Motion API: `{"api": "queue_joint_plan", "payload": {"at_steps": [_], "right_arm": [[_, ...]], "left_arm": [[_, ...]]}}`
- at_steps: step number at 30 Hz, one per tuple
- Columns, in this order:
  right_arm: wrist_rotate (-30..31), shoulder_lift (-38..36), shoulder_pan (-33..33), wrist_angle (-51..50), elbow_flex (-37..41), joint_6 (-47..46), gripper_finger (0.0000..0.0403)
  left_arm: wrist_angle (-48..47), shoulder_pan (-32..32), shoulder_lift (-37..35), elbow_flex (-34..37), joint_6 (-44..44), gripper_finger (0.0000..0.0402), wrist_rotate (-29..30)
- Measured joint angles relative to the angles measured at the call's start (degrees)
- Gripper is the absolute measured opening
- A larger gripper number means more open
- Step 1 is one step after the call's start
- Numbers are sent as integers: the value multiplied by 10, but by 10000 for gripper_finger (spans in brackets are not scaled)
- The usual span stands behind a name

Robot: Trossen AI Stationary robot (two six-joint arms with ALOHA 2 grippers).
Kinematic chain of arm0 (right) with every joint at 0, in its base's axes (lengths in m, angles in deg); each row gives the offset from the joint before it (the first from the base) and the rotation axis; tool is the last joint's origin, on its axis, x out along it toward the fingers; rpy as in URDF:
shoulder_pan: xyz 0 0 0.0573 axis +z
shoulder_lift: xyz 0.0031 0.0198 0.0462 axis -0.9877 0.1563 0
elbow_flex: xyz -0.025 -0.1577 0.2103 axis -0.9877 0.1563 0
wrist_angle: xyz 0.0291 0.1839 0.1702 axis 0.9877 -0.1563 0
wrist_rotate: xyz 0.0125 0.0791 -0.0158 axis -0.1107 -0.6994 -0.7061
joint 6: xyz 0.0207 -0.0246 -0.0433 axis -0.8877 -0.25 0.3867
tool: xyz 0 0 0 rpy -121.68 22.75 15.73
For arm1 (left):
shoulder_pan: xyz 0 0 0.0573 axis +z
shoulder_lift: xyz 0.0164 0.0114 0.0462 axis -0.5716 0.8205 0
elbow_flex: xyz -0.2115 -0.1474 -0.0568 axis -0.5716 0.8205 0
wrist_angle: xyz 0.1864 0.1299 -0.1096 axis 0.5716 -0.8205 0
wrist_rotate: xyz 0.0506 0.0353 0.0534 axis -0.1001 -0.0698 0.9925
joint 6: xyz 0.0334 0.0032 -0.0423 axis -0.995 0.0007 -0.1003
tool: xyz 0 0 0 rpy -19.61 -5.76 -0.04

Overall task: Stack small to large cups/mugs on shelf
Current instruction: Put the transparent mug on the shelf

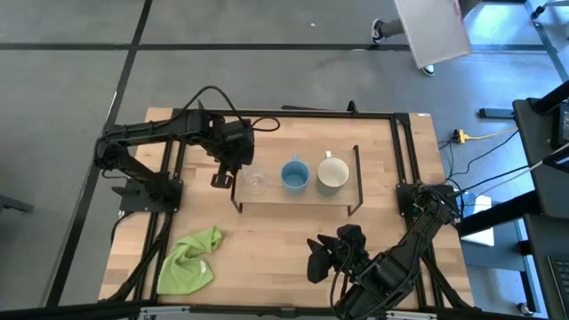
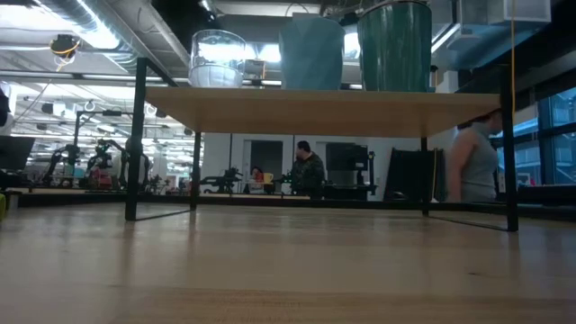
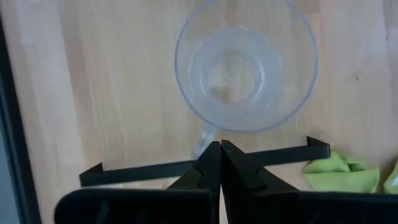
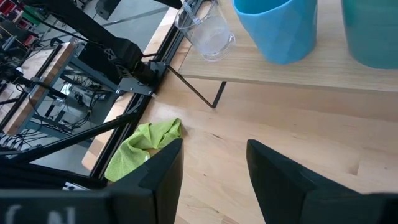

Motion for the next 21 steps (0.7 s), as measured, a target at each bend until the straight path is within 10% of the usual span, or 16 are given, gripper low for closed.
{"api": "queue_joint_plan", "payload": {"at_steps": [21], "right_arm": [[-16, 0, -2, 0, 0, 0, 177]], "left_arm": [[66, 1, -30, 78, 20, 0, -6]]}}
